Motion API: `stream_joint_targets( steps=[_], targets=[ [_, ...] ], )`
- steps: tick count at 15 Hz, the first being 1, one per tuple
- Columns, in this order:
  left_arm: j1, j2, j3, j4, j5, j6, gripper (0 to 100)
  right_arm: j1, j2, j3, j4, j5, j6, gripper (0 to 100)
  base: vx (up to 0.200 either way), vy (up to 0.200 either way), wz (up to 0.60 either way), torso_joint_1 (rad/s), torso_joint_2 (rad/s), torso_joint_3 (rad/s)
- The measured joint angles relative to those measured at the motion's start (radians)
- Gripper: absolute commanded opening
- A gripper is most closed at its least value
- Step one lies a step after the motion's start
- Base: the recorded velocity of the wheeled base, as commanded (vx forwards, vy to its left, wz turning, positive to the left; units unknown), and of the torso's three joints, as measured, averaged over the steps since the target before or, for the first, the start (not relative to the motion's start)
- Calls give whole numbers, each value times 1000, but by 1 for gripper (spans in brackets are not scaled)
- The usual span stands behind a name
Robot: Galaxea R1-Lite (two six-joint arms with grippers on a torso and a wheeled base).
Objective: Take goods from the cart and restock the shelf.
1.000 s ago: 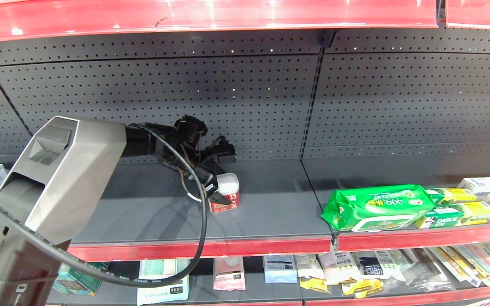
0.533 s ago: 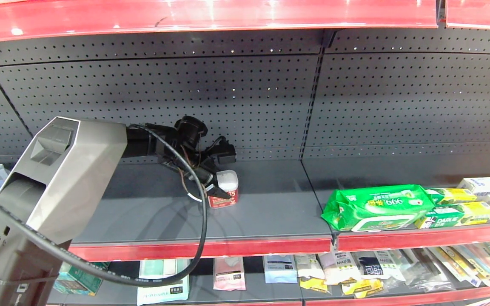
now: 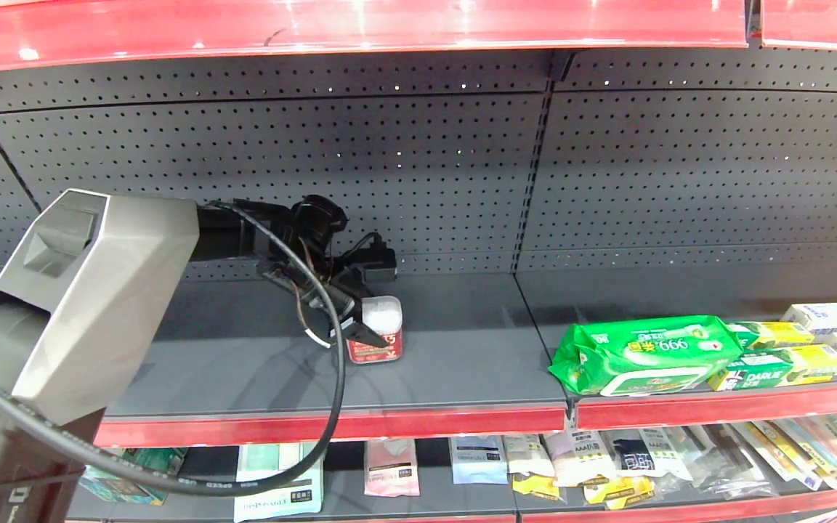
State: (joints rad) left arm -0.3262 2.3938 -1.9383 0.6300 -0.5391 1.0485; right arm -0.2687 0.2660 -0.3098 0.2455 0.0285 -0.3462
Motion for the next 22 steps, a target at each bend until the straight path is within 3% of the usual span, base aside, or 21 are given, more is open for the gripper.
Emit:
stream_joint_targets(
  steps=[1, 5, 11, 15, 18, 22],
  targets=[
    [18, -13, 3, 39, -6, 44, 0, 0, -1, 0, 1, 0, 0, 0, 0, 0, 0, 0, 0, 0],
    [59, -73, 17, 133, -49, 144, 0, 1, -6, 4, 0, 0, 0, 0, 0, 0, 0, 0, 0, 0],
    [69, -151, 172, 120, -46, 174, 0, 0, -8, 2, 0, 0, 1, 0, 0, 0, 0, 0, 0, 0],
    [67, -179, 259, 29, -43, 177, 0, 0, -20, 1, 0, 0, 1, 0, 0, 0, 0, 0, 0, 0],
    [68, -209, 337, 13, -46, 178, 0, 0, -31, 2, 1, 0, 2, 0, 0, 0, 0, 0, 0, 0],
    [88, -222, 369, 10, -67, 203, 0, 0, -36, -7, 1, 0, 1, 0, 0, 0, 0, 0, 0, 0]
  ],
)
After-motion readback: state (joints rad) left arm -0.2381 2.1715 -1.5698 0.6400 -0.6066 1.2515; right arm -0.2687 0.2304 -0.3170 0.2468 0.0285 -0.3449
